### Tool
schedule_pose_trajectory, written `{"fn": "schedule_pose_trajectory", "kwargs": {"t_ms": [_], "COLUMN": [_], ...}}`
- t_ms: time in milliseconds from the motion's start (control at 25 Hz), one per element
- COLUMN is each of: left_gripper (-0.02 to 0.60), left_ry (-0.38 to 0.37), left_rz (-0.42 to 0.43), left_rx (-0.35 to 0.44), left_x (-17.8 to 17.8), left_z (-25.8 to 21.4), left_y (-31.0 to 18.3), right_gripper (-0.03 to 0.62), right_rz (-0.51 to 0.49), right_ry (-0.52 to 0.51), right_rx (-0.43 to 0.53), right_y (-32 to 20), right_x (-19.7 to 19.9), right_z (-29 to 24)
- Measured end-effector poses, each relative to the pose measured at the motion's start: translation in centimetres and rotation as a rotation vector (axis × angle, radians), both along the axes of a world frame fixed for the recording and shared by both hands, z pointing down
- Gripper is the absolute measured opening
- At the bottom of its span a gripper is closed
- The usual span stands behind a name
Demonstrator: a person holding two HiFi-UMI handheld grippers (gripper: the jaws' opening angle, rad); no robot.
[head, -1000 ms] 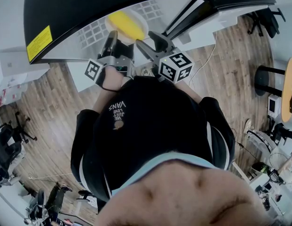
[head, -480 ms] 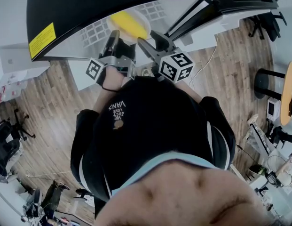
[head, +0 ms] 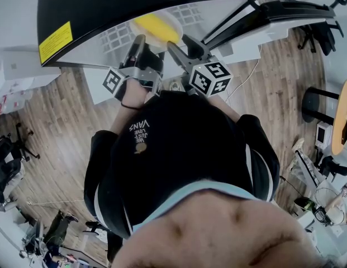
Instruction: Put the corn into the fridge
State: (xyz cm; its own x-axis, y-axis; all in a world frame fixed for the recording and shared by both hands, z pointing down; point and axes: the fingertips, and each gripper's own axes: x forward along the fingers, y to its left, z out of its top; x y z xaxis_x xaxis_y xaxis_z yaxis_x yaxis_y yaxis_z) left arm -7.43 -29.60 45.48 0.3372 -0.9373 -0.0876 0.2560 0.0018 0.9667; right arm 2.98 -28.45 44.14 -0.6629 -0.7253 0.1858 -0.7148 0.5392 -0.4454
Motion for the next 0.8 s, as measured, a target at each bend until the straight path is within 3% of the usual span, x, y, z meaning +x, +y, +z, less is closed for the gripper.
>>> {"fn": "schedule_pose_trajectory", "kwargs": {"t_ms": [800], "left_gripper": [0.101], "left_ry": [0.02], "left_rz": [0.003], "left_rx": [0.024], "left_x": [-0.5], "left_z": [-0.5], "left_y": [1.6], "right_gripper": [0.233], "right_rz": [-0.016], "right_ry": [0.001], "right_rx": [-0.004], "right_y": [-2.0], "right_x": [-1.2], "right_z": [0.0]}}
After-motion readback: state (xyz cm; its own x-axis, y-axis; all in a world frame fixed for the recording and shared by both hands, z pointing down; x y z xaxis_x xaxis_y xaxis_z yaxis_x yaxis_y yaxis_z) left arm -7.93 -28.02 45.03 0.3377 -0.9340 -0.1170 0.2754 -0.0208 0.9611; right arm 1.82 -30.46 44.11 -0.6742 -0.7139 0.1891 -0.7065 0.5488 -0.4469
